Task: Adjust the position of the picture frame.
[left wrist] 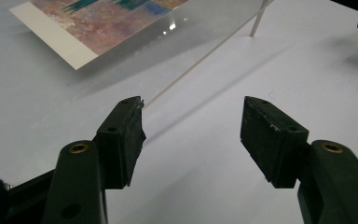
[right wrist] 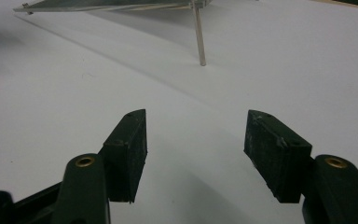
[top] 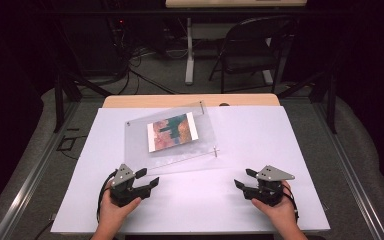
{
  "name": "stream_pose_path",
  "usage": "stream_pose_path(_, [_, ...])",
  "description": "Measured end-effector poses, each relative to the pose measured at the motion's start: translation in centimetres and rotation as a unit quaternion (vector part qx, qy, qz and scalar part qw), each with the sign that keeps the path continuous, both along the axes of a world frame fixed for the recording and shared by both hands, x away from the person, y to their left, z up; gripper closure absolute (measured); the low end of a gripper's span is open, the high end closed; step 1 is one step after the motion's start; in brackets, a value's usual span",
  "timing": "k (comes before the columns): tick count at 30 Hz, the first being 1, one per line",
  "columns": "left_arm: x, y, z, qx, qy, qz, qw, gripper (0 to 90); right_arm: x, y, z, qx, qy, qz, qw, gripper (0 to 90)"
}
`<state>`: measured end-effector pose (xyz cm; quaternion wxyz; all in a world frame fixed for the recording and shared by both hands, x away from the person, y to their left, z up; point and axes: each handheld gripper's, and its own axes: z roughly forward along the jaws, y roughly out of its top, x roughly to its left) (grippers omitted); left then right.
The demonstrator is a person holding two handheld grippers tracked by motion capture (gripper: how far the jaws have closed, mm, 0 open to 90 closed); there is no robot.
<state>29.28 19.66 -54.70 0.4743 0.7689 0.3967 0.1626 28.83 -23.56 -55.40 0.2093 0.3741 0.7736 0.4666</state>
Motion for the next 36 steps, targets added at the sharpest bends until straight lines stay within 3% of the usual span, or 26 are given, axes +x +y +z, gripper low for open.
stream_pose_path(8, [-0.1, -0.3, 0.0, 0.009, 0.000, -0.010, 0.9999, 38.5, -0.1, 0.0, 0.2, 0.001, -0.008, -0.004, 1.0000, 39.9])
stream_pose_path(15, [0.0, 0.0, 0.0, 0.003, -0.002, 0.004, 1.0000, 41.1, -0.1, 0.2, 0.3, 0.005, -0.004, -0.001, 1.0000, 41.4])
stream_pose_path(18, [0.2, 0.2, 0.1, -0.021, 0.004, 0.006, 0.9997, 45.4, 0.1, 0.3, 0.4, 0.006, 0.001, -0.001, 1.0000, 41.5])
stream_pose_path(23, [0.5, -0.2, 0.4, -0.020, 0.015, 0.006, 0.9997, 50.6, 0.4, 0.5, 1.0, 0.009, 0.004, 0.002, 0.9999, 45.9])
stream_pose_path(34, [2.1, -3.3, 1.6, -0.021, 0.016, -0.009, 0.9996, 53.1, 2.4, 2.4, 2.0, -0.021, 0.003, 0.025, 0.9995, 50.8])
stream_pose_path(36, [2.3, -3.6, 1.7, -0.023, 0.018, -0.009, 0.9995, 54.2, 2.8, 2.6, 2.0, -0.018, 0.008, 0.028, 0.9994, 56.5])
